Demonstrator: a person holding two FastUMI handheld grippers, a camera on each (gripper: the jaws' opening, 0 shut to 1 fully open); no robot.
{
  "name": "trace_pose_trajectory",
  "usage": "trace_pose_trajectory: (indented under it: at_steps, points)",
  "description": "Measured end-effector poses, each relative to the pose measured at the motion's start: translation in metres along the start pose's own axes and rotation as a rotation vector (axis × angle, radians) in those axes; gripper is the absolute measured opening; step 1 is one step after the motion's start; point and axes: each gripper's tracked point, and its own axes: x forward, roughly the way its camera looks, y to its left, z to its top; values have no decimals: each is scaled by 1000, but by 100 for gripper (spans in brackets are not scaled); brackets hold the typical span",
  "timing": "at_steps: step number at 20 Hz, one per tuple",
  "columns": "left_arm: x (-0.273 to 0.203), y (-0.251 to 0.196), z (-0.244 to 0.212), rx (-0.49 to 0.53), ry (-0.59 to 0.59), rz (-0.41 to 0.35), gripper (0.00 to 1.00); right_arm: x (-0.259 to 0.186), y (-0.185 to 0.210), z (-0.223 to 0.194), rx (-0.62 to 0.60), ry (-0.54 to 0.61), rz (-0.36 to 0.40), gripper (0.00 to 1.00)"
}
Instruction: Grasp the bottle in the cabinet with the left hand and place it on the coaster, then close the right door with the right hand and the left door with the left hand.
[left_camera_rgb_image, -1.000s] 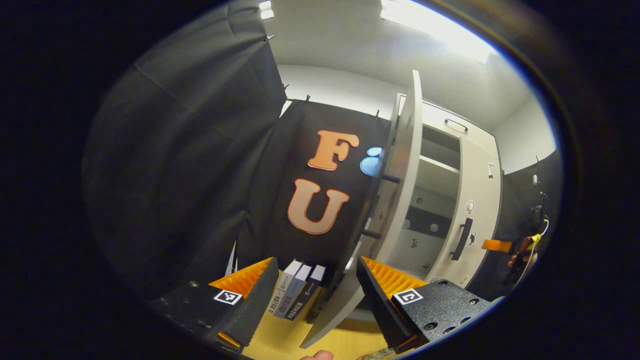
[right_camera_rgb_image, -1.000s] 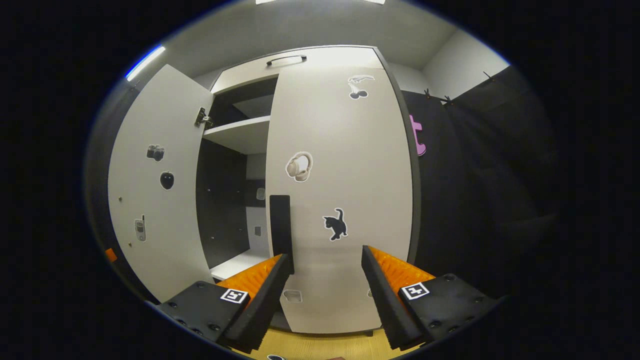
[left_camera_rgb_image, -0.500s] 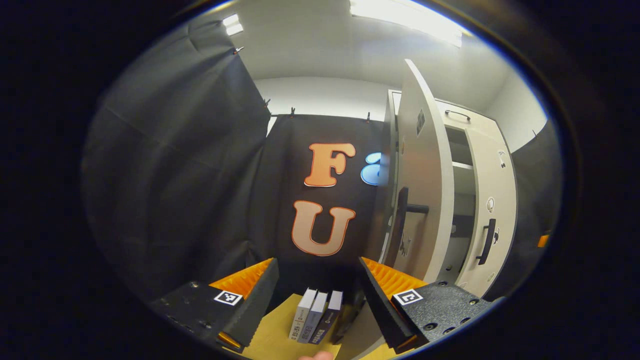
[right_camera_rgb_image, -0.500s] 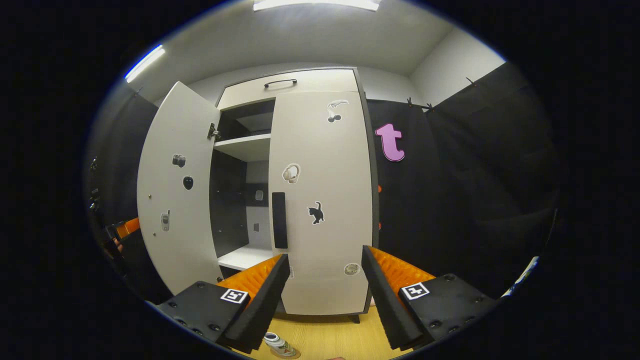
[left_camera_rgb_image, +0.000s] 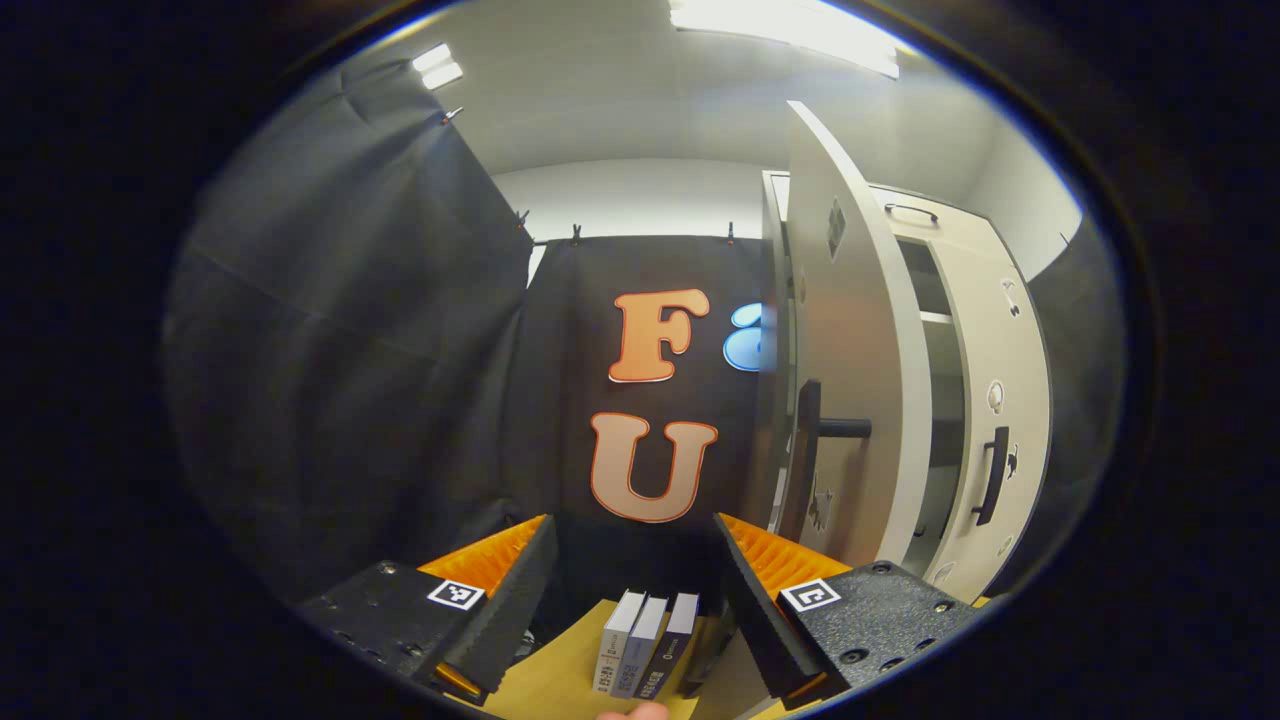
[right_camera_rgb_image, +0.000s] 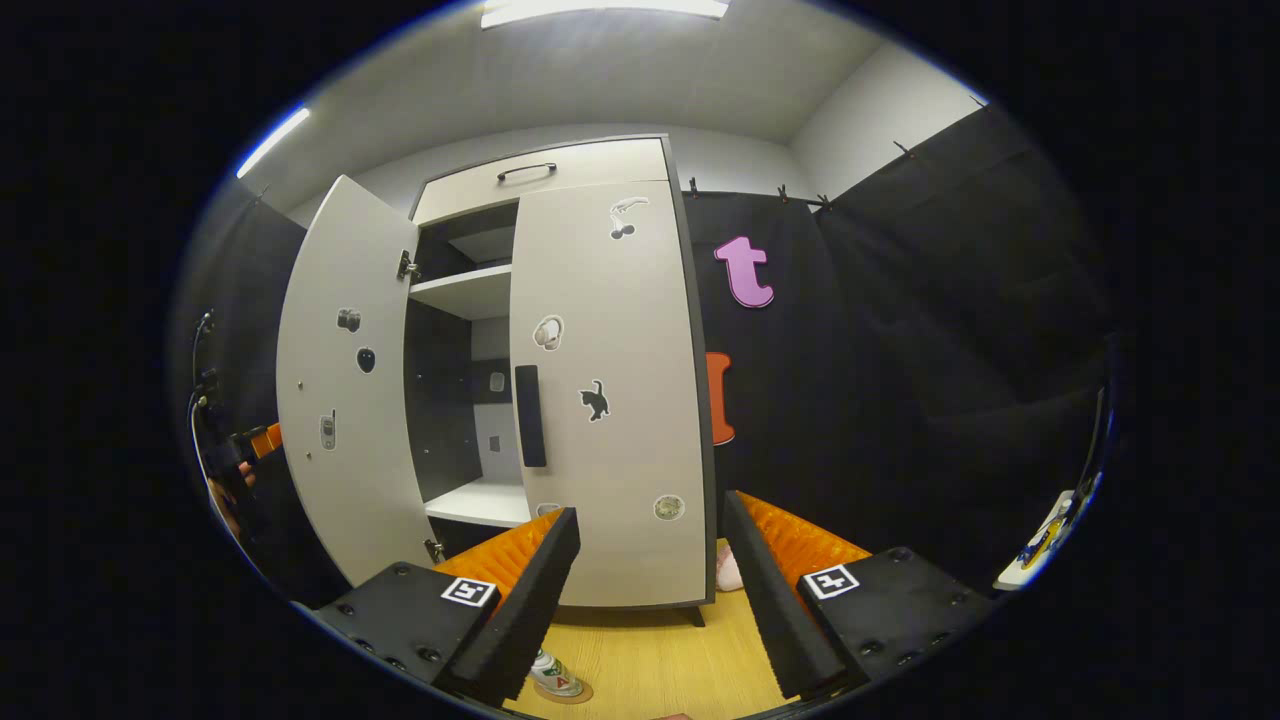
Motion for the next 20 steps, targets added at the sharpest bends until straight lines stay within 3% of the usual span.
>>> trace_pose_trajectory:
  at_steps: [2, 3, 18, 19, 20]
  points:
    - [-4, -13, 3, 22, 2, -28, 88, 0, -3, -4, 10, 9, -3, 95]
    - [-6, -20, 3, 19, 4, -44, 93, -1, -5, -5, 16, 10, -3, 95]
    - [-9, -156, -6, -47, 24, -339, 91, -8, -23, 3, 10, -10, -60, 95]
    - [-9, -163, -4, -59, 23, -352, 97, -11, -23, 4, 11, -9, -65, 95]
    - [-9, -168, -3, -70, 22, -363, 97, -12, -24, 4, 12, -8, -67, 95]
